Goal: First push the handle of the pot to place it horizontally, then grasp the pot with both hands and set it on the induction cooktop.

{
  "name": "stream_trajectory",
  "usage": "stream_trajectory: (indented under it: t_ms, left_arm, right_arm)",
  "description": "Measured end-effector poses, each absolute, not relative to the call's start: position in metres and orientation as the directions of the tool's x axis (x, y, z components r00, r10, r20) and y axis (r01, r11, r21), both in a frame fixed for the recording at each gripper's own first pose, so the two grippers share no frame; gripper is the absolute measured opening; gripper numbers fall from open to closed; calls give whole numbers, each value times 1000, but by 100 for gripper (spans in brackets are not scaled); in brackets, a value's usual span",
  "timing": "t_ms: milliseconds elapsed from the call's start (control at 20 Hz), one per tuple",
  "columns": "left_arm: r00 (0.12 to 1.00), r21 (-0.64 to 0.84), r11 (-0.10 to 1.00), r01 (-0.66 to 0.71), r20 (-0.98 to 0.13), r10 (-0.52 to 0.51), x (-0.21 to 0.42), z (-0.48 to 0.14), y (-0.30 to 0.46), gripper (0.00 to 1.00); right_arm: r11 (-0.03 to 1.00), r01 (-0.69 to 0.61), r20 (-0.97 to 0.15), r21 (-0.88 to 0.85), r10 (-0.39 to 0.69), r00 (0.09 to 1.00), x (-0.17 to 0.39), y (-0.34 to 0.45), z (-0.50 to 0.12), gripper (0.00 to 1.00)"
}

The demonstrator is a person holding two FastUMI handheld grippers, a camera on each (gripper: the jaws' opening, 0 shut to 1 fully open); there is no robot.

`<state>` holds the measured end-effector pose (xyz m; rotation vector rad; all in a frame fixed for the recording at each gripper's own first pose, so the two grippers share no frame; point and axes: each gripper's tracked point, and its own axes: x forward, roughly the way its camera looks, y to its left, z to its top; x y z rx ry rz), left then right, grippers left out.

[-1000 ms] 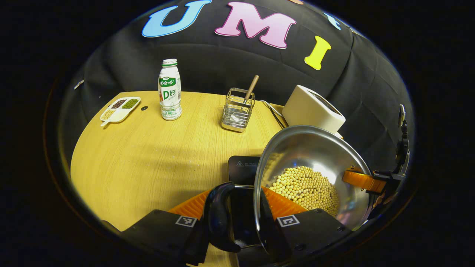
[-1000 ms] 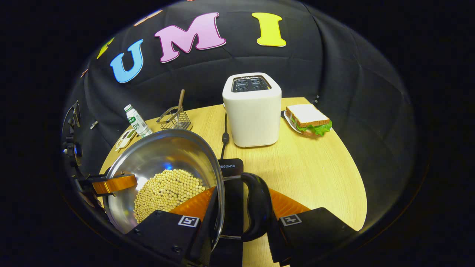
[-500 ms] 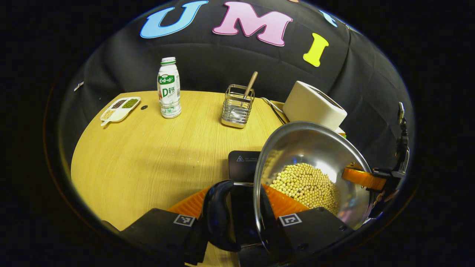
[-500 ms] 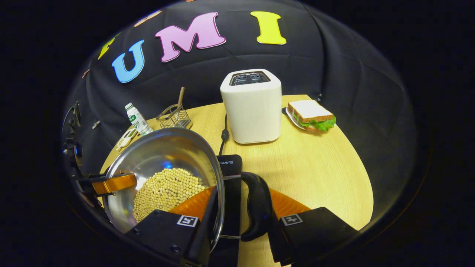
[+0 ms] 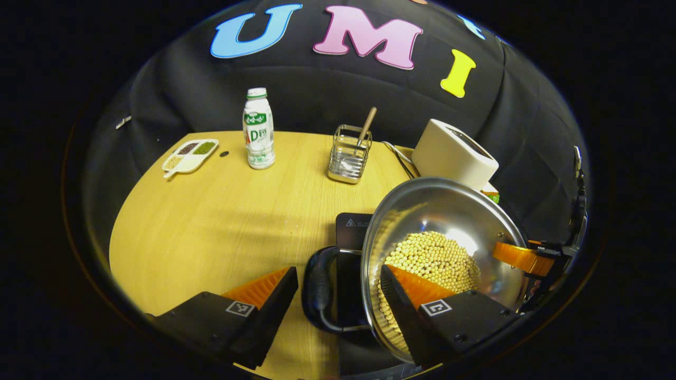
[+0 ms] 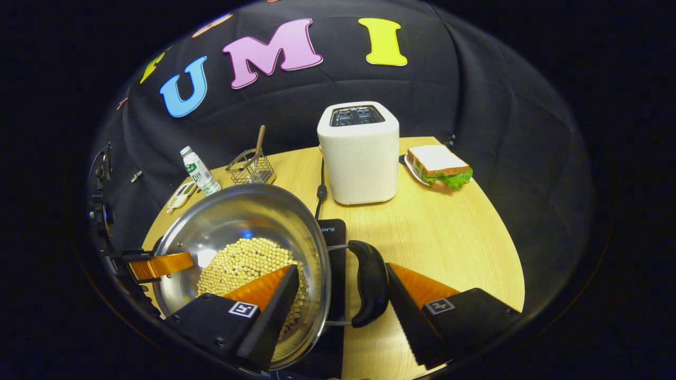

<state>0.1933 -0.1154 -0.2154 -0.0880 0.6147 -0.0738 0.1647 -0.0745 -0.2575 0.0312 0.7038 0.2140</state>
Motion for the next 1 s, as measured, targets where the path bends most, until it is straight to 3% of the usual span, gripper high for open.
stream_trajectory:
  t_ms: [150, 600, 800, 1000]
  left_arm:
    - [863, -64, 996, 66, -497, -89, 171, -173, -107, 96]
    - [989, 67, 998, 16, -148, -6, 55, -29, -57, 95]
    - [998, 93, 994, -60, -22, 62, -12, 2, -29, 95]
    - [994, 89, 990, -111, 18, 109, -76, -3, -19, 95]
  right_arm:
    - [984, -161, -570, 73, 173, 803, 148, -80, -216, 99]
    - [992, -109, -181, -69, 95, 979, 80, -68, -65, 98]
    - [998, -67, -119, -18, 64, 991, 31, -66, -40, 99]
    - [1000, -31, -61, -2, 30, 998, -19, -77, -33, 99]
